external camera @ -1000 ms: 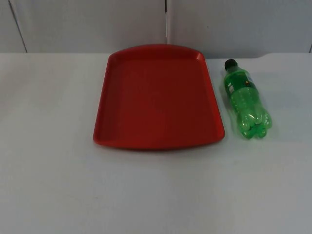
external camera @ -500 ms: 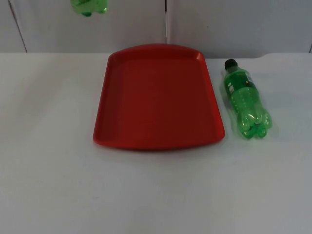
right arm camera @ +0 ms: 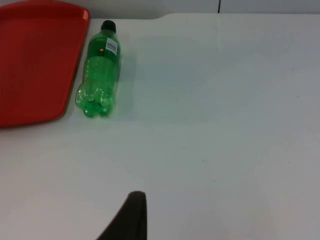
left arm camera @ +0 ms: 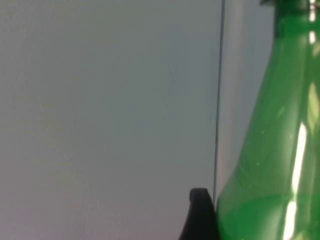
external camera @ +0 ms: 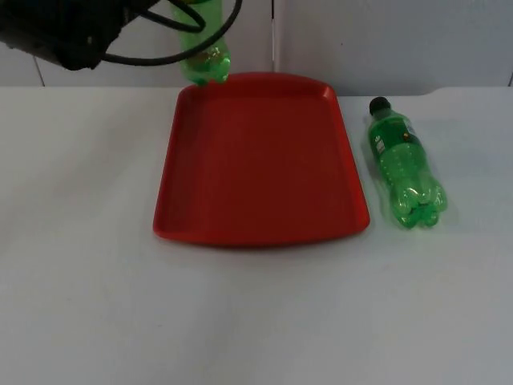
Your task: Place the bottle upright on the tray.
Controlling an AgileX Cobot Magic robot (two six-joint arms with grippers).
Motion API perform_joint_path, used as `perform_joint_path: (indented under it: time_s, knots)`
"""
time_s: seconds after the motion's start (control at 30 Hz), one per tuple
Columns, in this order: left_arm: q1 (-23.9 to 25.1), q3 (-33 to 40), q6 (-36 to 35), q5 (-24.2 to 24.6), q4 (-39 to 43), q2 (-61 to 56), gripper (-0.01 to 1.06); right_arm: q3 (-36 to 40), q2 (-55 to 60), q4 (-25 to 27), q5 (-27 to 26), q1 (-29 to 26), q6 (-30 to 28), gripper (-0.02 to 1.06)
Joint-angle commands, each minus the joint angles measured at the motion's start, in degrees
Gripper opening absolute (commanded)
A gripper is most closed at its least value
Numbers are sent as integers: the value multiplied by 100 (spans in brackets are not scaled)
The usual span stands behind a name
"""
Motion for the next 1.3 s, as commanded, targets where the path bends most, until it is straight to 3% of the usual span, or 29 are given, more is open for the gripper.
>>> perform_joint_path:
  time_s: [0.0,0.7,1.27]
  knots:
    - [-20,-365,-182,-169,71,309,0,0,-21,14,-48,-36,-44,105]
    - [-20,-2613,-189,-461,71,2611,0,0,-21,14,-48,-36,-44,105]
    - [-10,-2743,-193,-519,379,2818,0,0,-21,14,-48,-36,-44,105]
